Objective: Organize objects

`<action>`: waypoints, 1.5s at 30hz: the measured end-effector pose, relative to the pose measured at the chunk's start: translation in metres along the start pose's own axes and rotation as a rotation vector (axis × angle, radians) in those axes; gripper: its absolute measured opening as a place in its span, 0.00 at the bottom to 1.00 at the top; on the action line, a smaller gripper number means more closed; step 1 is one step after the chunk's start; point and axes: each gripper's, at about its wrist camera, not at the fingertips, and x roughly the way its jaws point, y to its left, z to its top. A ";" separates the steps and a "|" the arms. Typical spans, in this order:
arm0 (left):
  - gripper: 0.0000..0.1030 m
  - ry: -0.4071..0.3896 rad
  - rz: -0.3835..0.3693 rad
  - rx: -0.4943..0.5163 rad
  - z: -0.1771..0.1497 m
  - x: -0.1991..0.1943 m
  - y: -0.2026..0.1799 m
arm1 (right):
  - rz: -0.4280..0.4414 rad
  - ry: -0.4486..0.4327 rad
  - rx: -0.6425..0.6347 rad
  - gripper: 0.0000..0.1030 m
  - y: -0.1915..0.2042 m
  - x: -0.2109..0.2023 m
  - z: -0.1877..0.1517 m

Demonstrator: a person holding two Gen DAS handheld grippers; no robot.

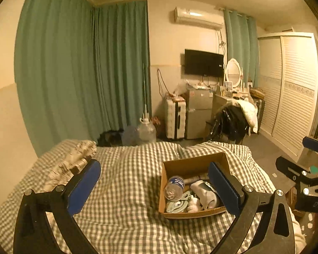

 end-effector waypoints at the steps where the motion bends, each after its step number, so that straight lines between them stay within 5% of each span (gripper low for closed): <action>1: 1.00 -0.012 0.002 0.000 0.000 -0.008 0.001 | -0.002 -0.012 0.004 1.00 0.001 -0.006 0.001; 13: 1.00 -0.023 0.013 -0.074 -0.066 -0.013 -0.003 | 0.013 -0.061 0.050 1.00 0.017 -0.029 -0.050; 19: 1.00 0.010 0.040 -0.114 -0.122 0.025 -0.005 | -0.024 -0.108 0.013 1.00 0.031 0.017 -0.094; 24: 1.00 0.062 0.067 -0.089 -0.159 0.049 -0.012 | 0.003 -0.022 0.045 1.00 0.030 0.058 -0.120; 45: 1.00 0.106 0.056 -0.069 -0.162 0.051 -0.019 | -0.032 0.018 0.058 1.00 0.019 0.062 -0.130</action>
